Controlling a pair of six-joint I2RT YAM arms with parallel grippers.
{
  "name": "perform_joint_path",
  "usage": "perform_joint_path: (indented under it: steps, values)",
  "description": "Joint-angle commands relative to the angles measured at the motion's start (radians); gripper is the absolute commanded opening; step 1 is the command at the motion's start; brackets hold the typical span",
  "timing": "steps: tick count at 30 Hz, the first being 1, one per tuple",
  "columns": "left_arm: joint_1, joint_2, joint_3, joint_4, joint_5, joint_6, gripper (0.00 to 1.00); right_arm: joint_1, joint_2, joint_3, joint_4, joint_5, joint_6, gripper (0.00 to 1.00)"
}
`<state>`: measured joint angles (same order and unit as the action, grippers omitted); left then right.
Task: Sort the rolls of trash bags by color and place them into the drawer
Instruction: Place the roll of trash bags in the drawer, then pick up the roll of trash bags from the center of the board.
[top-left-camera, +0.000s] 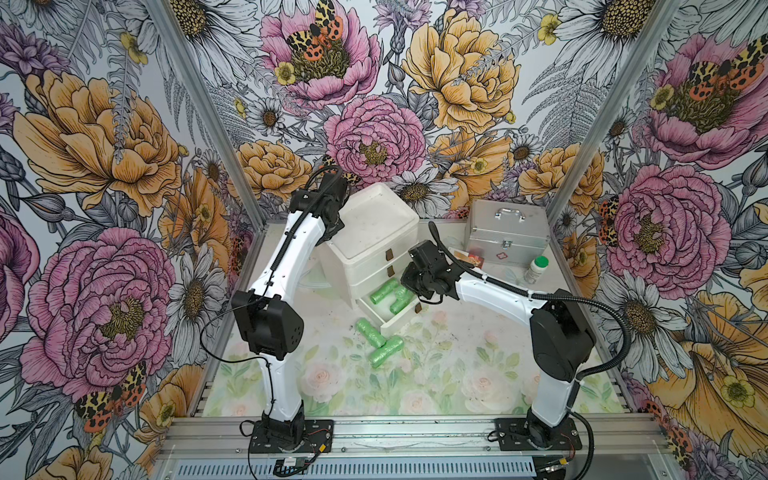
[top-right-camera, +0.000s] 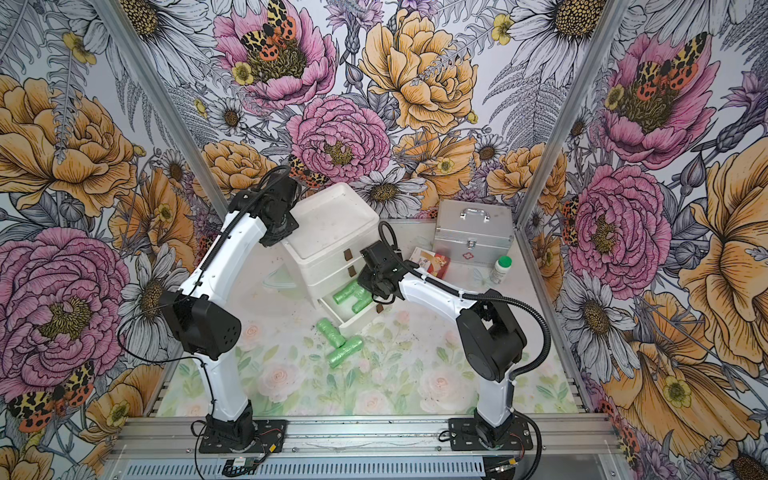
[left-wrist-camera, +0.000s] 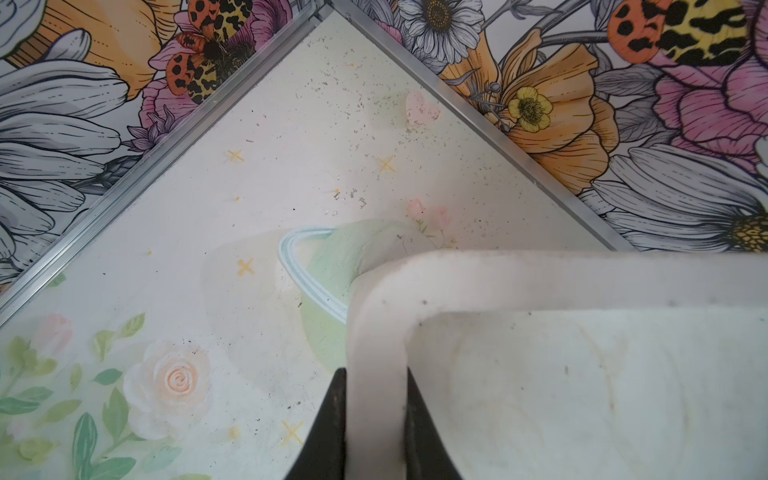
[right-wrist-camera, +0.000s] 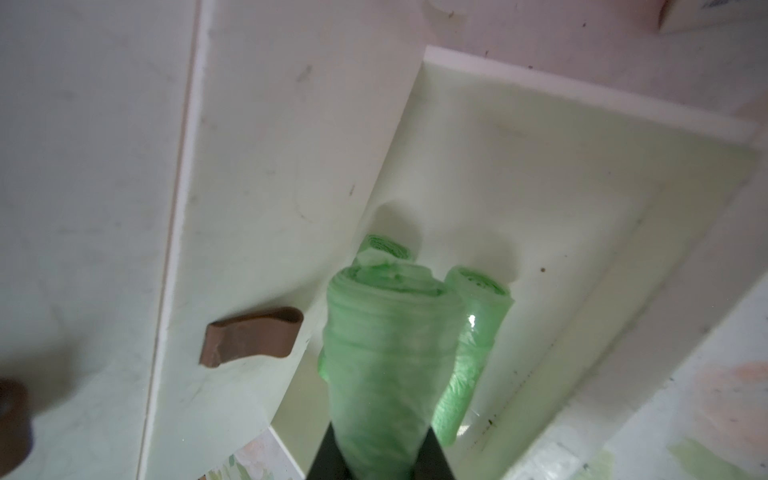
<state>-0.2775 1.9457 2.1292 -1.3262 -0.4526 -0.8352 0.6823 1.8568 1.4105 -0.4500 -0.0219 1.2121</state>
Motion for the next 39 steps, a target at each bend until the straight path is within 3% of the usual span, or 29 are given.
perform_joint_path:
  steps: [1,5,9,11,19,26,32,39]
  values:
    - [-0.02,0.059,-0.074,-0.125,0.203,-0.022,0.0,0.01,0.02,0.031,0.032,0.01,0.034,0.19]
    - [-0.021,0.056,-0.074,-0.123,0.204,-0.025,0.0,0.021,0.031,0.033,0.04,0.015,0.049,0.3]
    - [-0.023,0.056,-0.075,-0.123,0.206,-0.027,0.0,0.025,0.044,0.038,0.039,-0.012,0.051,0.69]
    - [-0.022,0.056,-0.076,-0.123,0.205,-0.028,0.0,0.026,0.044,0.038,0.039,-0.025,0.051,0.75]
    - [-0.025,0.061,-0.067,-0.123,0.208,-0.028,0.0,0.05,-0.051,0.007,0.037,-0.04,-0.106,0.74]
    - [-0.024,0.073,-0.049,-0.123,0.214,-0.028,0.0,0.15,-0.106,-0.033,0.037,-0.197,-0.517,0.68]
    - [-0.026,0.075,-0.047,-0.123,0.22,-0.025,0.0,0.276,-0.095,-0.091,0.035,-0.094,-0.699,0.67]
    - [-0.024,0.063,-0.042,-0.123,0.219,-0.024,0.0,0.366,0.007,-0.02,0.013,0.032,-0.807,0.65]
